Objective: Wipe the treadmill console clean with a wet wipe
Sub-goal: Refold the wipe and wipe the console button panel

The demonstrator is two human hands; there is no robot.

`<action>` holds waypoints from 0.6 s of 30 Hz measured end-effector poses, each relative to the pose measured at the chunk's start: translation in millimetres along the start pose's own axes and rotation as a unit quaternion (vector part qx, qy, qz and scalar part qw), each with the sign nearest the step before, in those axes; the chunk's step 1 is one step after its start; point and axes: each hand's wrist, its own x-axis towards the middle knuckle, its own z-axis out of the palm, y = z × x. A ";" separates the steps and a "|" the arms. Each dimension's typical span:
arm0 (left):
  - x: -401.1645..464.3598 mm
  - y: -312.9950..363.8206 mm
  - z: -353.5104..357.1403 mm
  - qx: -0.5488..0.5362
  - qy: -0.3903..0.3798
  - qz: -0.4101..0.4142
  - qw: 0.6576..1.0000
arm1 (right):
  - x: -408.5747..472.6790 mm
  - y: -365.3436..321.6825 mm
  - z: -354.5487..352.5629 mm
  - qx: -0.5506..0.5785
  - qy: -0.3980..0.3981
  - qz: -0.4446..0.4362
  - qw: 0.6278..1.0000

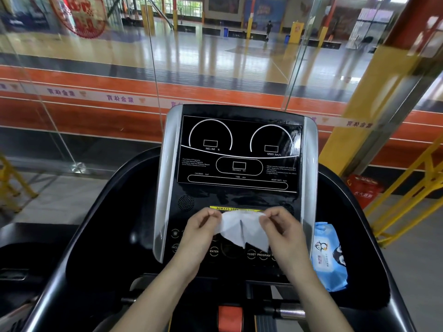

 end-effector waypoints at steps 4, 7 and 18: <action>2.0 4.5 -3.3 -0.012 -0.024 0.030 0.999 | 9.7 -11.3 -12.0 0.053 -0.034 0.008 0.998; 2.2 4.2 -3.9 -0.126 -0.073 0.010 0.989 | 12.0 -24.3 -13.7 0.064 -0.072 0.015 0.995; 2.4 11.0 2.7 -0.047 -0.088 0.036 0.994 | 19.7 -15.0 -7.5 0.150 -0.015 0.147 0.978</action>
